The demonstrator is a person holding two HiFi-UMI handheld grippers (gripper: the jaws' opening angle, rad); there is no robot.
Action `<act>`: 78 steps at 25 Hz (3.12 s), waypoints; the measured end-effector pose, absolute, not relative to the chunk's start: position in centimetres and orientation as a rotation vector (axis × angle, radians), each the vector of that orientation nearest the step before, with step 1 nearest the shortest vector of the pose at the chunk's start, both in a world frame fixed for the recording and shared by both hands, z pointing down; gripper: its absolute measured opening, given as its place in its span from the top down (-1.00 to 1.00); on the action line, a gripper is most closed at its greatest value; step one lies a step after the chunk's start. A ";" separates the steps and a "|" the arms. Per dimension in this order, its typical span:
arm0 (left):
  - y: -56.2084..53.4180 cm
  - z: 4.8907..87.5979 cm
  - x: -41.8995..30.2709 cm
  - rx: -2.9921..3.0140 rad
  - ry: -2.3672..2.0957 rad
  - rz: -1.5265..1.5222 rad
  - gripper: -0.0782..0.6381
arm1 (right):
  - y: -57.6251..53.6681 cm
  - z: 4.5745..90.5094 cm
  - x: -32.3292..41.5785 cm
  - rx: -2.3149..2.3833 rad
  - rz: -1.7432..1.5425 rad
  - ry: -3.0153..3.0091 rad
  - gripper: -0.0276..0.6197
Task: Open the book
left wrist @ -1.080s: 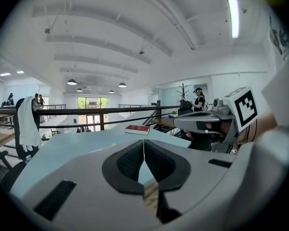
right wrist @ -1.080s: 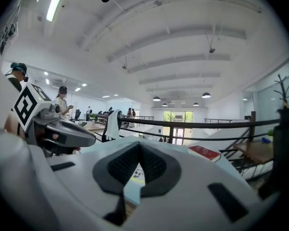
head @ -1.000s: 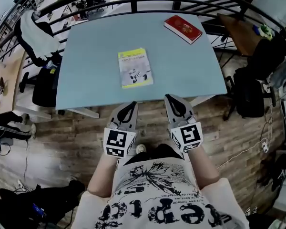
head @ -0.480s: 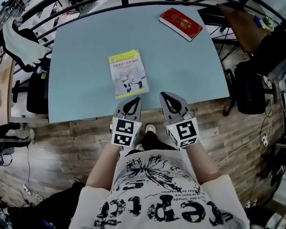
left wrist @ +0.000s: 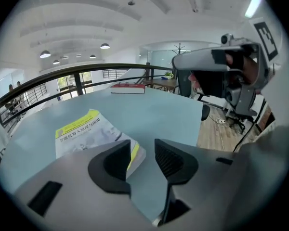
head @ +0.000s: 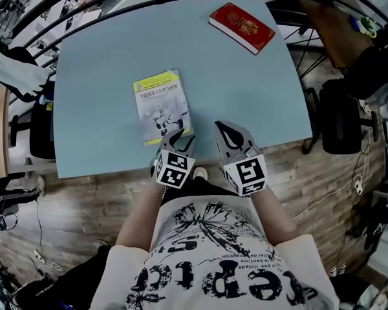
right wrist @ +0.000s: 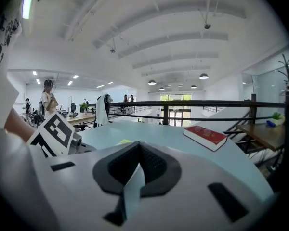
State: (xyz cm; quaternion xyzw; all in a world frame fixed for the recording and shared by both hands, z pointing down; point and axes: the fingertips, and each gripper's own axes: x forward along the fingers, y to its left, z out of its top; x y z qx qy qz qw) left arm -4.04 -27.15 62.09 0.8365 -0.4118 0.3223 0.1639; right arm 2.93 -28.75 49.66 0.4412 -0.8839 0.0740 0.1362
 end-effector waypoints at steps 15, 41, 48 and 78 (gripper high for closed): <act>-29.8 65.3 -4.8 2.282 -1.232 0.980 0.70 | -31.0 52.0 3.2 1.242 0.236 -2.528 0.89; -24.9 54.6 -28.8 2.212 -1.547 0.377 0.72 | -27.1 48.0 -14.4 1.179 0.210 -2.592 0.89; -23.1 59.6 -34.4 2.064 -1.563 0.440 0.72 | -26.5 49.6 -18.5 1.156 0.249 -2.561 0.89; -25.0 50.6 -37.0 2.212 -1.637 0.284 0.68 | -25.6 45.6 -20.9 1.269 0.165 -2.592 0.89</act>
